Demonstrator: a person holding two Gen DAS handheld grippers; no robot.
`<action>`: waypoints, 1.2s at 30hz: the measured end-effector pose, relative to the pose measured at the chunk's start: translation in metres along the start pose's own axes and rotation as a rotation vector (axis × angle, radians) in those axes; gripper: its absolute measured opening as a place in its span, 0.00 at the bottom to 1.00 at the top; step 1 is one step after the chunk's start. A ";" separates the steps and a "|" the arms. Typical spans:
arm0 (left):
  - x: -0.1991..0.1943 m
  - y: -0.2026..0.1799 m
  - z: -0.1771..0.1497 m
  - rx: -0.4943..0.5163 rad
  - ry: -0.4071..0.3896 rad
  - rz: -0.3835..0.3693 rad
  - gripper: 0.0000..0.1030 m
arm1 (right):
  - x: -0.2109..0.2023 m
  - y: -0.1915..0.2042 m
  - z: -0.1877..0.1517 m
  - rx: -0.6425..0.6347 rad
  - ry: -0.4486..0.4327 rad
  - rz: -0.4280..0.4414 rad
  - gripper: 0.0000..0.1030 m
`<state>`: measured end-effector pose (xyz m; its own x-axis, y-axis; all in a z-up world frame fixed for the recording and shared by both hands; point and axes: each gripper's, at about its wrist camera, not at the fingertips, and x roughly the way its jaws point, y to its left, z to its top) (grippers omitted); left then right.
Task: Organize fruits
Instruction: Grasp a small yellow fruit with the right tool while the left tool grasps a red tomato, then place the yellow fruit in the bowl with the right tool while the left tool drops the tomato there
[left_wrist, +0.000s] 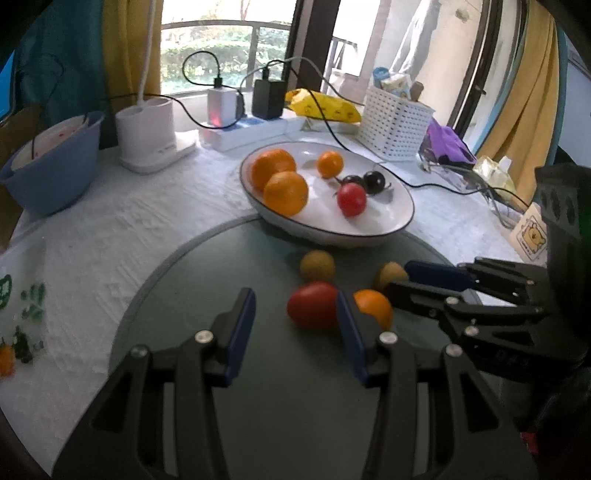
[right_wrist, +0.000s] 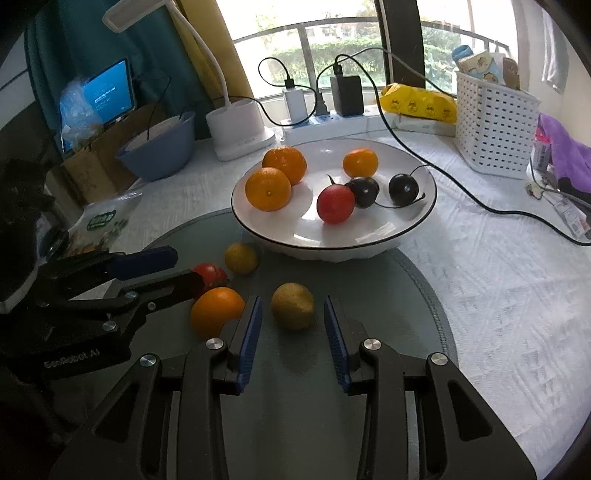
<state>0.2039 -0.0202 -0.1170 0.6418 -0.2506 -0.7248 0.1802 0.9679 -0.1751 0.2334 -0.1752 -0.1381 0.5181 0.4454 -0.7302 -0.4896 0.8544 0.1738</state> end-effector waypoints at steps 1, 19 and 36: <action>0.001 -0.001 0.000 0.002 0.000 -0.002 0.46 | 0.001 0.000 0.000 0.002 0.002 0.004 0.36; 0.008 -0.008 0.006 -0.007 0.017 -0.046 0.30 | -0.011 -0.007 -0.007 0.011 -0.034 0.043 0.26; -0.014 -0.012 0.010 0.001 -0.020 -0.029 0.29 | -0.029 -0.010 -0.005 0.011 -0.079 0.034 0.26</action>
<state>0.2005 -0.0286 -0.0983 0.6509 -0.2786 -0.7062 0.1992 0.9603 -0.1952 0.2196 -0.1980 -0.1218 0.5552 0.4940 -0.6691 -0.5003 0.8410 0.2057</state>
